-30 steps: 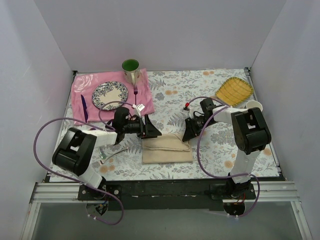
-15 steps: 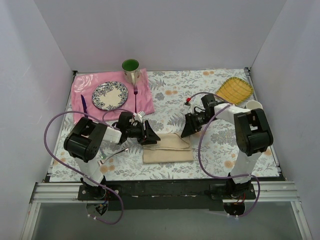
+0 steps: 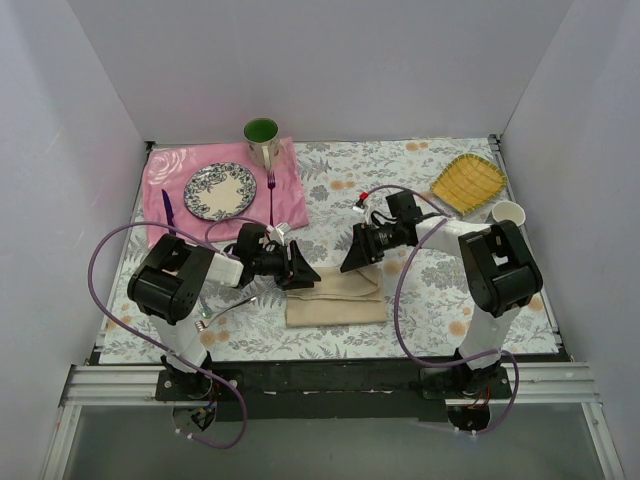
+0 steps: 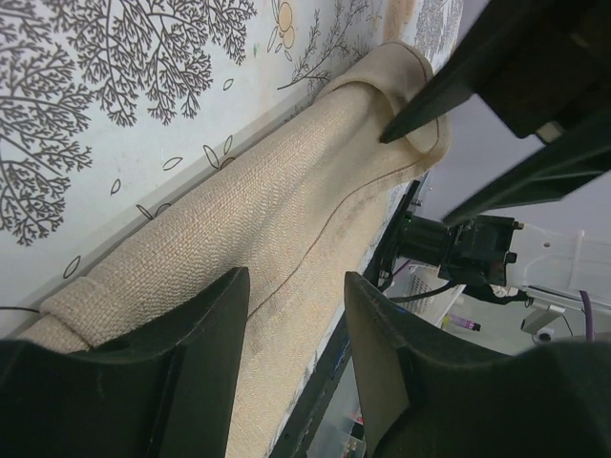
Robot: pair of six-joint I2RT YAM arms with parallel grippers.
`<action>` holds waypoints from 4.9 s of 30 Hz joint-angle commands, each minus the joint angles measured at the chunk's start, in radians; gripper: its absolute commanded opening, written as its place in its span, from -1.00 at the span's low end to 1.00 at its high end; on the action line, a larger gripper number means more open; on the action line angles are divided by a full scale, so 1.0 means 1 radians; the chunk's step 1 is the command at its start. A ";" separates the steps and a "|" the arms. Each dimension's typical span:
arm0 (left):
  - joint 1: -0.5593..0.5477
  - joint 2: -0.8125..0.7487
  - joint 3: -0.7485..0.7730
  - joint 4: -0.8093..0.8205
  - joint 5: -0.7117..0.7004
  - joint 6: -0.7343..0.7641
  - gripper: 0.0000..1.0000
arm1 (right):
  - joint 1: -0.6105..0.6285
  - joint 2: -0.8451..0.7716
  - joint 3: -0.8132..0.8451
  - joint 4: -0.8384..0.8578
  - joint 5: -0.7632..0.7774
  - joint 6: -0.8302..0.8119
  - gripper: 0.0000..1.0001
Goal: Fold the napkin into a case and place the utensils inside
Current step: Smooth out the 2/3-rectangle-folded napkin at the center of the board.
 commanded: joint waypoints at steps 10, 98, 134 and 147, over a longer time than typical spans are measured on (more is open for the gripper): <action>-0.007 -0.088 0.005 0.246 0.093 -0.159 -0.04 | -0.020 0.177 -0.055 0.046 0.028 -0.035 -0.19; -0.035 0.064 0.020 0.091 -0.030 0.022 -0.55 | -0.172 0.020 -0.130 -0.122 -0.028 0.014 -0.51; -0.404 0.121 0.255 0.152 -0.277 0.177 -0.98 | -0.172 0.117 -0.119 -0.127 0.007 -0.003 -0.97; -0.489 -0.009 0.101 0.307 -0.544 0.563 -1.00 | -0.174 0.122 -0.111 -0.145 0.030 -0.022 -0.97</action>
